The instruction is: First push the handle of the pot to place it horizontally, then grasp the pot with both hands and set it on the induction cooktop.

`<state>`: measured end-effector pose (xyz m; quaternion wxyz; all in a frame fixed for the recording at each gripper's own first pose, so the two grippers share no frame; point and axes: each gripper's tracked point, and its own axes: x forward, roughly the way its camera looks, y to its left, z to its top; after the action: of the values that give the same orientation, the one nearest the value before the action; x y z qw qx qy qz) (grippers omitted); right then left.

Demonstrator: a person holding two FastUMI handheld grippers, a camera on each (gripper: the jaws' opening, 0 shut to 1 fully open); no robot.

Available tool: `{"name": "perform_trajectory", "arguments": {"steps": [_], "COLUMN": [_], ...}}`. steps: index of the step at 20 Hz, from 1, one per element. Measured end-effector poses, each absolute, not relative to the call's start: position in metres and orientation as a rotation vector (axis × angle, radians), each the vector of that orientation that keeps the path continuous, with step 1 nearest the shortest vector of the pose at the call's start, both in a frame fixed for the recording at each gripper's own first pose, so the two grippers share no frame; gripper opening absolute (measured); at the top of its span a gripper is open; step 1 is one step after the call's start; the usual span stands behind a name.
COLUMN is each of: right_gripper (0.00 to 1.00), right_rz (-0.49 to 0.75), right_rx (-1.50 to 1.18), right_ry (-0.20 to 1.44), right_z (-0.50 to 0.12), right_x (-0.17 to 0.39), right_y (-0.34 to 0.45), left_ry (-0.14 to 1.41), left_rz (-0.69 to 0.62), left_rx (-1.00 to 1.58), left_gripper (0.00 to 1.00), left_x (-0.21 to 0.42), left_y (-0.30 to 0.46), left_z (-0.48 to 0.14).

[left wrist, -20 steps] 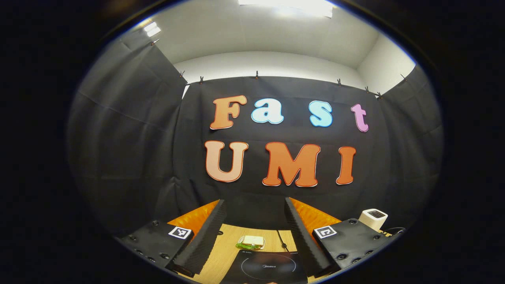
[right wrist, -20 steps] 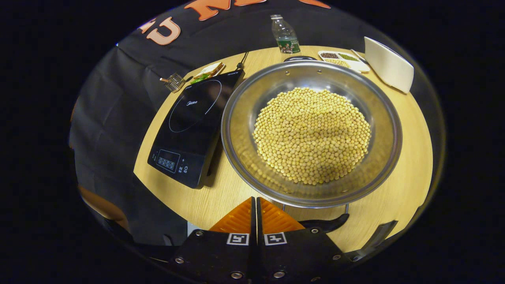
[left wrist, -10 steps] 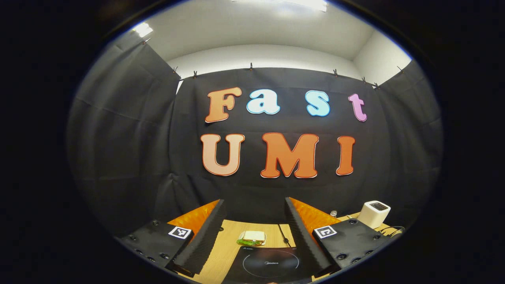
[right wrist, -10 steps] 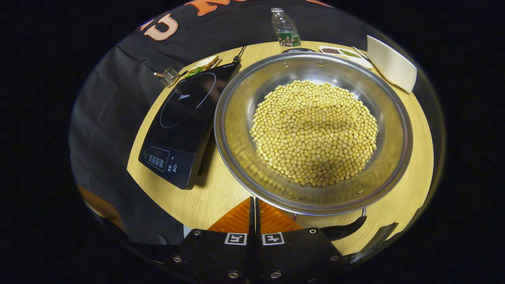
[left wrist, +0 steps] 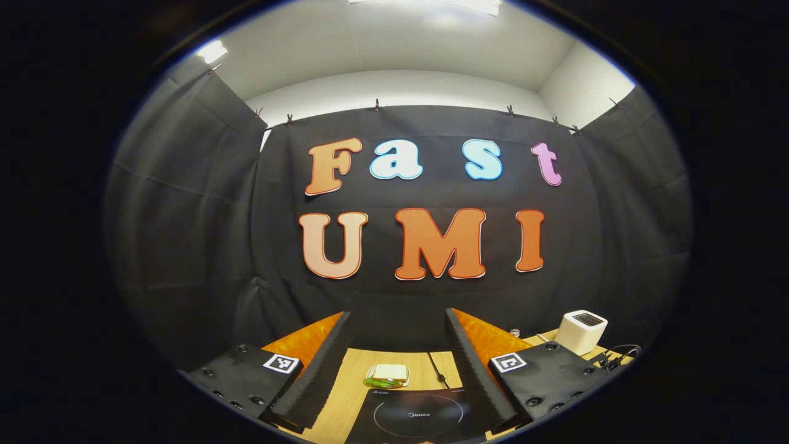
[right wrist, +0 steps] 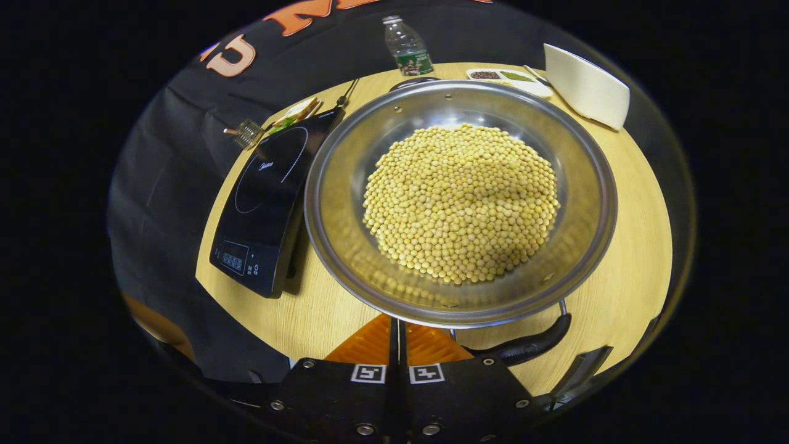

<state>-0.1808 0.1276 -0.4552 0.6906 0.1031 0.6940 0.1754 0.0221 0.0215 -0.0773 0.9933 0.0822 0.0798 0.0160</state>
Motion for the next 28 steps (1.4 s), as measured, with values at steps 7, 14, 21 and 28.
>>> {"name": "perform_trajectory", "arguments": {"steps": [7, 14, 21, 28], "right_gripper": [0.00, 0.00, 0.00, 0.00], "right_rz": [0.291, 0.229, 0.141, -0.019], "right_rx": [0.239, 0.225, 0.183, 0.233], "right_ry": [1.536, 1.536, 1.538, 1.514], "right_z": [-0.466, -0.476, -0.485, -0.497], "right_x": [-0.166, -0.156, -0.144, -0.125], "right_y": [0.099, 0.078, 0.049, 0.009], "left_ry": [0.187, 0.206, 0.176, 0.195], "left_rz": [0.024, 0.038, 0.040, 0.031], "left_rx": [0.144, 0.165, 0.180, 0.154], "left_gripper": [0.97, 0.97, 0.97, 0.97], "left_x": [0.029, 0.034, 0.039, 0.045], "left_y": [0.020, 0.029, 0.030, 0.032], "left_z": [-0.094, -0.098, -0.092, -0.105]}}
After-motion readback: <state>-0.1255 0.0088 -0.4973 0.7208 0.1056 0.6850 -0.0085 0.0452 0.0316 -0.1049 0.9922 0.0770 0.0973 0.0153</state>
